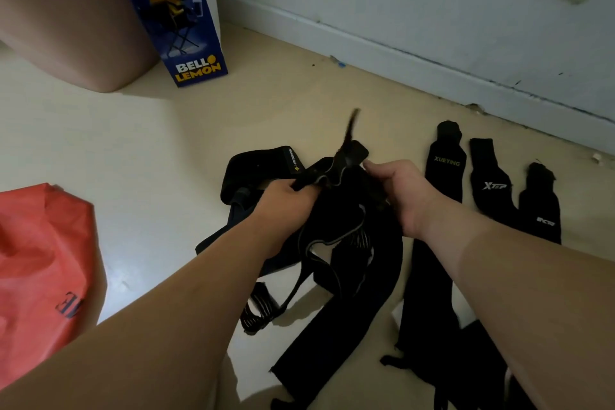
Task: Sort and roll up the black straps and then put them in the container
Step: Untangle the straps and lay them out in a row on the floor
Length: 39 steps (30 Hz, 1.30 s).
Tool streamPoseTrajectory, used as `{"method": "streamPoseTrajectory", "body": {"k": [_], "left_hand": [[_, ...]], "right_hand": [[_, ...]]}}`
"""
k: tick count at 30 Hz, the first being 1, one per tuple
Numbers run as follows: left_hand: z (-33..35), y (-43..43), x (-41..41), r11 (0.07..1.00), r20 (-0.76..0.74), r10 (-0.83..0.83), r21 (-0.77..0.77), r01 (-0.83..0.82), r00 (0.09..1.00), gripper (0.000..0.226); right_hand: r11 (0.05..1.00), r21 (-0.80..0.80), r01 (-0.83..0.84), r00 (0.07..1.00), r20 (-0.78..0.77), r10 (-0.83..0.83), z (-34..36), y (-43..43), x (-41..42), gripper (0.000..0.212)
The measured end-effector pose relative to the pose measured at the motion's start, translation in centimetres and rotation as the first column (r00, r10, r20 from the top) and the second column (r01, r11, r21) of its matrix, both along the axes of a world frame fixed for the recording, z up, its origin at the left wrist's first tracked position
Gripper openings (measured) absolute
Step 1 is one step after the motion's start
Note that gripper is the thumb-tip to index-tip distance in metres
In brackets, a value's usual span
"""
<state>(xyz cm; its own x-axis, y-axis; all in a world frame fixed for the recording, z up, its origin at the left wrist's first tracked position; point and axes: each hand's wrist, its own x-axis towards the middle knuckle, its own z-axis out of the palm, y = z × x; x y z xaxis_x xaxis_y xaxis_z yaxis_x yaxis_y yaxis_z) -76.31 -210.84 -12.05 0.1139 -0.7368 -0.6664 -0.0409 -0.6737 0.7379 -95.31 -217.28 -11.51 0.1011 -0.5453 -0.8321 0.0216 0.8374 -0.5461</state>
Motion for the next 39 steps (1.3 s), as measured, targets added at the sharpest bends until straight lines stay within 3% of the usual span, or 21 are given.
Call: {"method": "streamPoseTrajectory", "body": {"k": [2, 4, 8, 10, 14, 16, 18, 21, 23, 26, 30, 34, 39], "left_hand": [[-0.6, 0.3, 0.7, 0.993, 0.105, 0.115, -0.020, -0.114, 0.988, 0.025], [-1.1, 0.4, 1.3, 0.971, 0.206, 0.240, -0.046, -0.235, 0.949, 0.027], [-1.1, 0.0, 1.7, 0.929, 0.277, 0.369, -0.102, -0.355, 0.887, 0.025], [-0.8, -0.2, 1.9, 0.911, 0.296, 0.410, -0.092, -0.401, 0.863, 0.024], [-0.8, 0.4, 3.7, 0.801, 0.290, 0.575, -0.011, -0.598, 0.765, 0.026], [-1.0, 0.9, 5.4, 0.770, 0.254, 0.590, 0.110, -0.629, 0.767, 0.032], [-1.4, 1.4, 6.5, 0.811, 0.088, 0.521, 0.257, -0.525, 0.849, 0.051], [-1.0, 1.5, 5.8, 0.865, -0.205, 0.439, 0.360, -0.349, 0.875, 0.047], [-0.5, 0.8, 4.6, 0.896, -0.342, 0.385, 0.363, -0.257, 0.857, 0.048], [0.8, 0.0, 3.5, 0.949, -0.398, 0.236, 0.292, -0.122, 0.886, 0.052], [0.8, -0.4, 2.9, 0.967, -0.257, -0.020, 0.242, 0.084, 0.966, 0.033], [0.6, -1.1, 2.1, 0.990, -0.143, -0.004, 0.139, 0.024, 0.990, 0.025], [3.5, -2.1, 1.3, 0.995, 0.202, -0.095, 0.003, 0.096, 0.975, 0.026]], "right_hand": [[0.998, 0.008, -0.059, 0.997, -0.051, 0.060, -0.1, 0.1, 0.4, 0.023], [0.999, 0.014, -0.038, 0.990, -0.132, 0.040, -0.5, 0.1, 1.1, 0.019], [0.998, -0.040, 0.055, 0.976, -0.211, -0.062, -0.3, 0.0, 3.5, 0.060], [0.993, -0.074, 0.096, 0.969, -0.221, -0.110, -0.2, -0.4, 4.3, 0.052], [0.998, -0.040, 0.055, 0.992, -0.108, -0.059, 1.2, -0.3, 4.4, 0.014], [0.998, -0.042, 0.056, 0.993, -0.101, -0.060, 1.2, -0.5, 2.9, 0.022], [0.998, -0.061, 0.015, 0.984, -0.178, -0.026, 1.3, -0.5, 1.8, 0.015], [0.998, -0.023, -0.057, 0.976, -0.213, 0.051, 0.9, -0.7, 1.5, 0.026], [0.996, 0.004, -0.093, 0.978, -0.186, 0.092, 0.7, -0.7, 2.1, 0.026], [0.996, 0.011, -0.087, 0.978, -0.190, 0.087, 0.1, -0.6, 3.1, 0.036], [0.999, 0.033, -0.023, 0.955, -0.296, 0.032, -1.0, -0.4, 3.3, 0.042], [0.998, 0.068, -0.001, 0.938, -0.346, 0.024, -0.3, -1.0, 3.6, 0.040], [0.979, -0.014, -0.205, 0.863, -0.474, 0.173, 2.2, 0.3, 3.9, 0.035]]}}
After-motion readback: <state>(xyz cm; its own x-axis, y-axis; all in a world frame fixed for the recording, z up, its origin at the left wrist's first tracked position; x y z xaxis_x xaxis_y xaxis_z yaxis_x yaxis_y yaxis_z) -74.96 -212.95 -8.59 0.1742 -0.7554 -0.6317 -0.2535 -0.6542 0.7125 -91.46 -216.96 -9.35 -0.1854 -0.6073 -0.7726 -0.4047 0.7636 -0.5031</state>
